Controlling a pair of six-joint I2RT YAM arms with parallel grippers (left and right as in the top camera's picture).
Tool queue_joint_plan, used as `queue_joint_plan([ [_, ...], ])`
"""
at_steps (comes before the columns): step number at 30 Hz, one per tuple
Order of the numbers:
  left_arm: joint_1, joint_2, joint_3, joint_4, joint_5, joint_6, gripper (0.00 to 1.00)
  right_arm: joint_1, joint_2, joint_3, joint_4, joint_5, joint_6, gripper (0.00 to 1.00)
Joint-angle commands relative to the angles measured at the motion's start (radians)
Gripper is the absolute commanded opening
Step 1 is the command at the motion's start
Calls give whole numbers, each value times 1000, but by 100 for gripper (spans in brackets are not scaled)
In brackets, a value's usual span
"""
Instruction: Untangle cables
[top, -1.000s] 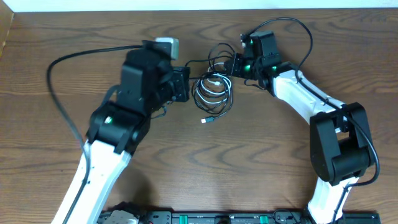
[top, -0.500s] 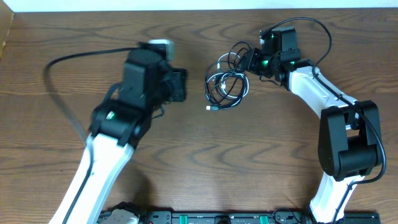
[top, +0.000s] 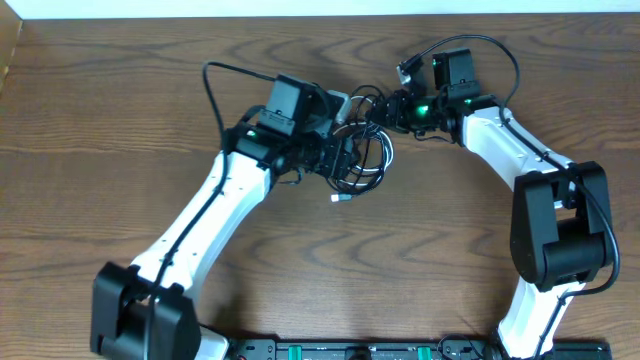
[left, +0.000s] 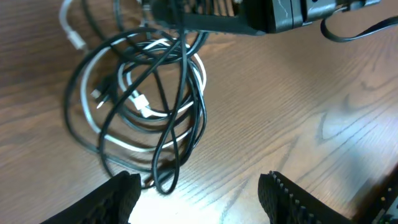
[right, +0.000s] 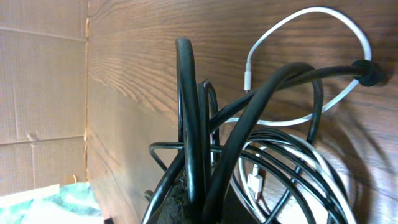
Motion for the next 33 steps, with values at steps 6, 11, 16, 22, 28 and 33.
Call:
queue_joint_plan([
  [6,-9,133,11,154,1,4,66,58,8,-1,0,-55,-21,1],
  [11,-12,161,11,184,-66,5,31,85,8,-1,0,-61,-21,1],
  [16,-12,188,10,180,-109,5,22,88,8,-1,-1,-62,-21,1],
  [22,0,164,11,195,-327,-47,7,88,8,-1,-40,-84,-53,1],
  [28,13,13,12,228,-531,-113,7,88,8,-1,-62,-99,-78,1],
  [33,18,-74,12,221,-601,-168,7,87,8,-1,-87,-98,-78,1],
])
